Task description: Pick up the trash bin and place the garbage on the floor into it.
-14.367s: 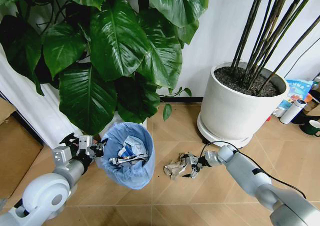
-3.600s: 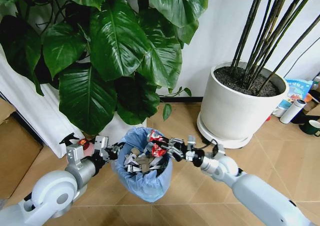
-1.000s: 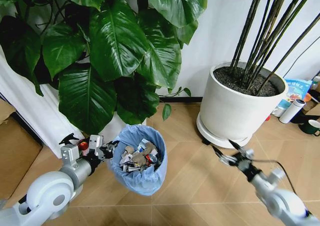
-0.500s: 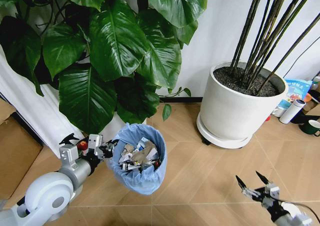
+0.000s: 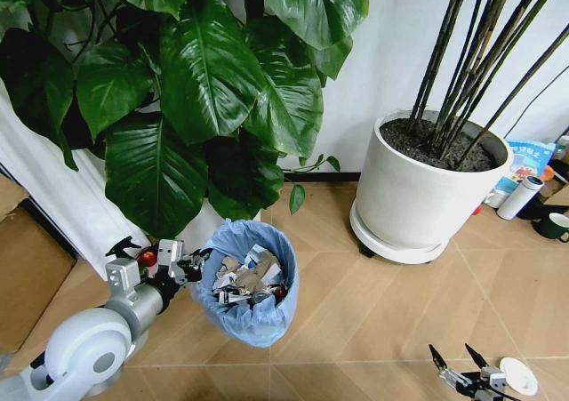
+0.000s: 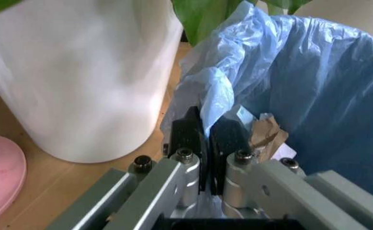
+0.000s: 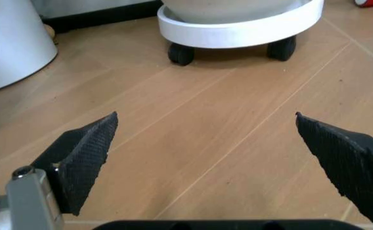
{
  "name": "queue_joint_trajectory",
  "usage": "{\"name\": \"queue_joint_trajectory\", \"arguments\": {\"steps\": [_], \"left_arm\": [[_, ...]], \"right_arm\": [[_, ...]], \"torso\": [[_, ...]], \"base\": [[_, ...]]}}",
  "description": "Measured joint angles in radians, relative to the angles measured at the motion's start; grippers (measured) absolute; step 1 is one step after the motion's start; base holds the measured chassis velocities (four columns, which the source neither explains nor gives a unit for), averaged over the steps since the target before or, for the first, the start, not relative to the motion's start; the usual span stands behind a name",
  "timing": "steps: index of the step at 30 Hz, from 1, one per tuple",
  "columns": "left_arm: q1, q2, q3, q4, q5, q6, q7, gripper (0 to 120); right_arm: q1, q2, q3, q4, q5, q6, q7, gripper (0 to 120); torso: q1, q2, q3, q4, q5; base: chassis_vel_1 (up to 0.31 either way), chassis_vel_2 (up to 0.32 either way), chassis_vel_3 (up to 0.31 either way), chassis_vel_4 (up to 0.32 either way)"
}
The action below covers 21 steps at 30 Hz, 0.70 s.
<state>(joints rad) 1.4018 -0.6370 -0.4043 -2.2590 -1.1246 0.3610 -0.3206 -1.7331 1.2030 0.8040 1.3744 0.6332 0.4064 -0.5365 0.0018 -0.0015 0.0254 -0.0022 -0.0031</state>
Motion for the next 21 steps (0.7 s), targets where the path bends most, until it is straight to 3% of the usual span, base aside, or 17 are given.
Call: {"name": "queue_joint_trajectory", "arguments": {"steps": [21], "left_arm": [[-0.009,-0.009,0.008,0.012,0.0,0.0,0.0,0]], "right_arm": [[0.011,-0.003,-0.011,-0.026,0.004,0.004,-0.015,100]], "torso": [[0.0,0.0,0.0,-0.0001,0.0]], "base": [[-0.022,-0.033,0.026,0.022]]}}
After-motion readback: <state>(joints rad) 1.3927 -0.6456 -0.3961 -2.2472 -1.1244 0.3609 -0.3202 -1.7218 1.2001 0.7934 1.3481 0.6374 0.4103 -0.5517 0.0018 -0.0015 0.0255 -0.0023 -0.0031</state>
